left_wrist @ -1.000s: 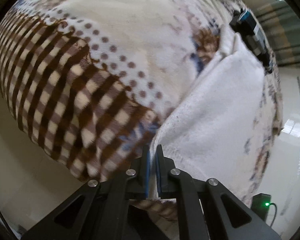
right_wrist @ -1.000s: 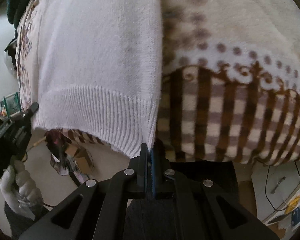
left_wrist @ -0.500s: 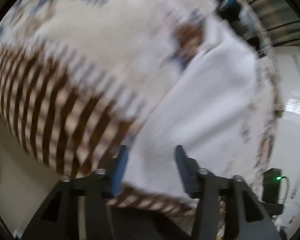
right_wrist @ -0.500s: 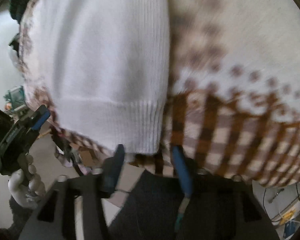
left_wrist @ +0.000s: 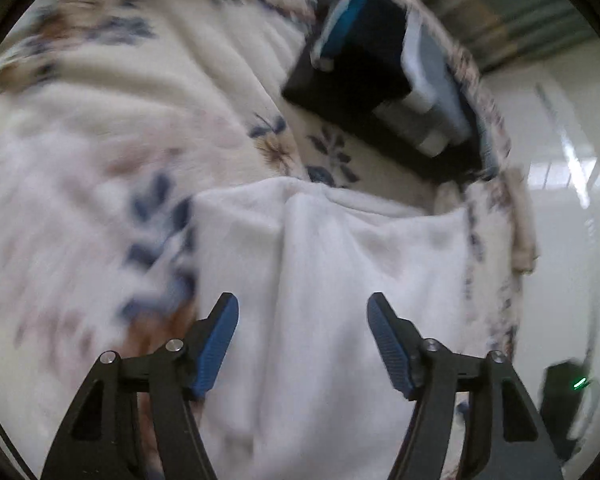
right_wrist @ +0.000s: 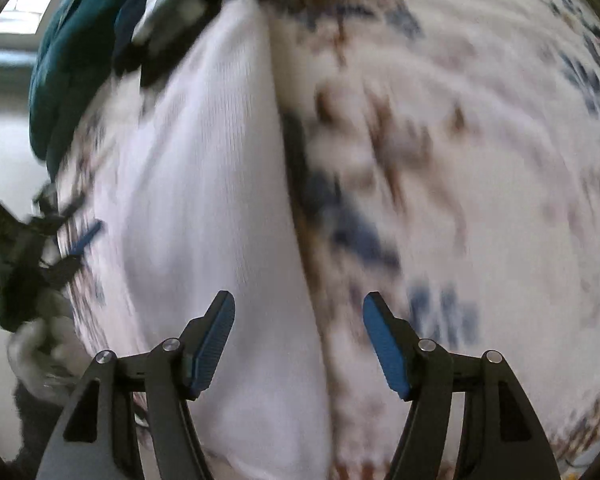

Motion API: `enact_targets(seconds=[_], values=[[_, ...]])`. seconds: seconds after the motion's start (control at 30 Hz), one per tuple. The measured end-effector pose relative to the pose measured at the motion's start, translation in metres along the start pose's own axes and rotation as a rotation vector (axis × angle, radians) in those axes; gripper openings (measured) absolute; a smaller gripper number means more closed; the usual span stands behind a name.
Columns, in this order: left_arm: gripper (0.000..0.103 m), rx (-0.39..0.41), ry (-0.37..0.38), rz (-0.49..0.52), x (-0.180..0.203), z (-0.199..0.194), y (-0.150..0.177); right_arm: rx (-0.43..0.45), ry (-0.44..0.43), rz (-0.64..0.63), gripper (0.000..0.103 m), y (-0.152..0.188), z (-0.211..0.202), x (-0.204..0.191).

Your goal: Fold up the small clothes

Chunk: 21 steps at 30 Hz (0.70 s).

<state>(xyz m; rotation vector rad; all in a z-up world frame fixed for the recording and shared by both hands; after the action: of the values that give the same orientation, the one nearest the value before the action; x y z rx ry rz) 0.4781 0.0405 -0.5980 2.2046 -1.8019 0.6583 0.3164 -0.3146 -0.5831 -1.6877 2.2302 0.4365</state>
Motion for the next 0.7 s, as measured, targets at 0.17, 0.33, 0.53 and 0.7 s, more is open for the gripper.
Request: enact_targets(seconds=[0.17,0.33,0.53,0.7], values=[[0.006,0.053,0.058,0.065,0.01,-0.005,-0.012,0.031,0.01,0.05,0.069,-0.075,0.029,-0.006],[0.006,0.097,0.099,0.004,-0.002,-0.024,-0.031,0.025,0.028,0.047,0.068,-0.108,0.051,-0.014],[0.007,0.027,0.056,-0.05,-0.038,0.014,-0.041,-0.026,0.057,0.001,0.068,-0.128,0.074,-0.027],[0.02,-0.022,0.145,-0.071,-0.037,0.011,-0.039,-0.026,0.071,-0.033,0.068,-0.117,0.075,-0.039]])
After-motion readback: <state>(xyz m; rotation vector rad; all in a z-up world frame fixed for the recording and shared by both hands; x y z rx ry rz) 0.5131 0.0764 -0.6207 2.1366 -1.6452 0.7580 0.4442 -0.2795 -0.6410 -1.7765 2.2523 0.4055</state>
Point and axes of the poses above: each gripper's, at about its wrist camera, not at the fingertips, and z roughly the way its jaws point, x to its right, y to its underside, the point moved 4 cm from there along z, roughly the way its jaws point, and after that the axes turned 5 degrees about -z, right-handed, at the moved point
